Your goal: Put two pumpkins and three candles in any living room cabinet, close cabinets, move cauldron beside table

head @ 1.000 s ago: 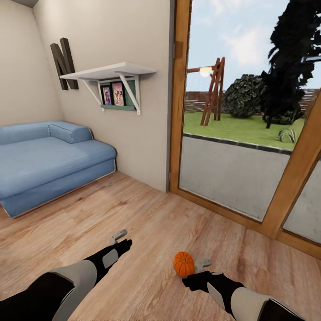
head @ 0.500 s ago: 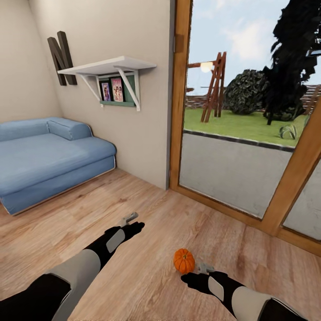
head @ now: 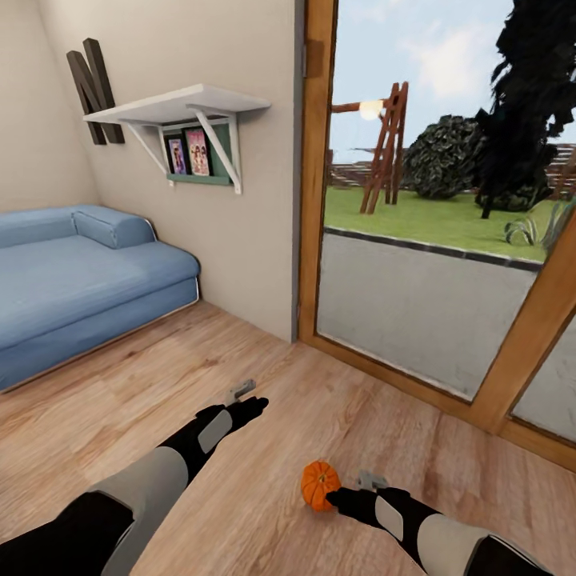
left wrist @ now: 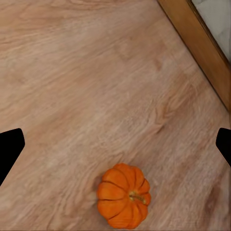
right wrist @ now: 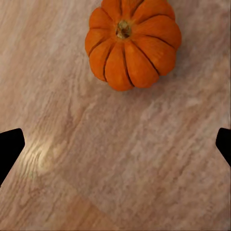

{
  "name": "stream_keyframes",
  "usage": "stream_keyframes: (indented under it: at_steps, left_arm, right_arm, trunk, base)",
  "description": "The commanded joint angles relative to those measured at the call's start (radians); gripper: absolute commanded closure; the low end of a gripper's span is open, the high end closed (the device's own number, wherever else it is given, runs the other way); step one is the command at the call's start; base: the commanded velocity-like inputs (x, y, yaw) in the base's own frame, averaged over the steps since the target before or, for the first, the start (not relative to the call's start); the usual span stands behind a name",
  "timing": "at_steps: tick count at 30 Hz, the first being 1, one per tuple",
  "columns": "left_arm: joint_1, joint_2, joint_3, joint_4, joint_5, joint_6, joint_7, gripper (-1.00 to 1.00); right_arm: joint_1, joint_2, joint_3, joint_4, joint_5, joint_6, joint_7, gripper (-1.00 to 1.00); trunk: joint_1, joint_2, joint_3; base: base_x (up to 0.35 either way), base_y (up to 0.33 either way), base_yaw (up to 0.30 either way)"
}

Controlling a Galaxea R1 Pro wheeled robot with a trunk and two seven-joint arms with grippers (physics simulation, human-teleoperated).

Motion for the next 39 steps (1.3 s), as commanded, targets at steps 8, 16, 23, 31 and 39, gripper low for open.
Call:
stream_keyframes:
  at_steps: [8,16,23,31,39]
  left_arm:
    - [0.0,0.002,-0.009,-0.002,0.009,-0.001,0.003,-1.0]
    - [0.0,0.004,-0.009,-0.009,0.009,-0.001,-0.002,-1.0]
    - [0.0,0.003,-0.009,-0.043,0.01,0.002,-0.006,-1.0]
    - [0.0,0.003,-0.009,-0.06,0.01,0.003,-0.006,-1.0]
    - [0.0,0.004,-0.01,-0.059,0.01,0.002,-0.001,-1.0]
  right_arm:
    - [0.001,0.0,0.01,0.001,-0.009,-0.079,0.01,-1.0]
    - [0.001,0.0,0.011,0.001,-0.005,-0.077,0.146,-1.0]
    - [0.001,-0.001,0.01,0.001,-0.007,-0.077,0.156,-1.0]
    - [0.001,-0.002,0.01,0.002,-0.008,-0.078,0.152,-1.0]
    - [0.001,-0.002,0.011,0.002,-0.009,-0.08,0.153,-1.0]
  trunk:
    - [0.0,0.0,-0.014]
    - [0.0,0.0,-0.027]
    - [0.003,-0.002,-0.065]
    - [0.007,-0.004,-0.109]
    - [0.007,-0.004,-0.12]
  base:
    - [0.244,-0.128,0.0]
    - [0.016,-0.006,0.0]
    - [0.0,0.0,0.0]
    - [0.0,0.0,0.0]
    - [0.018,0.0,0.0]
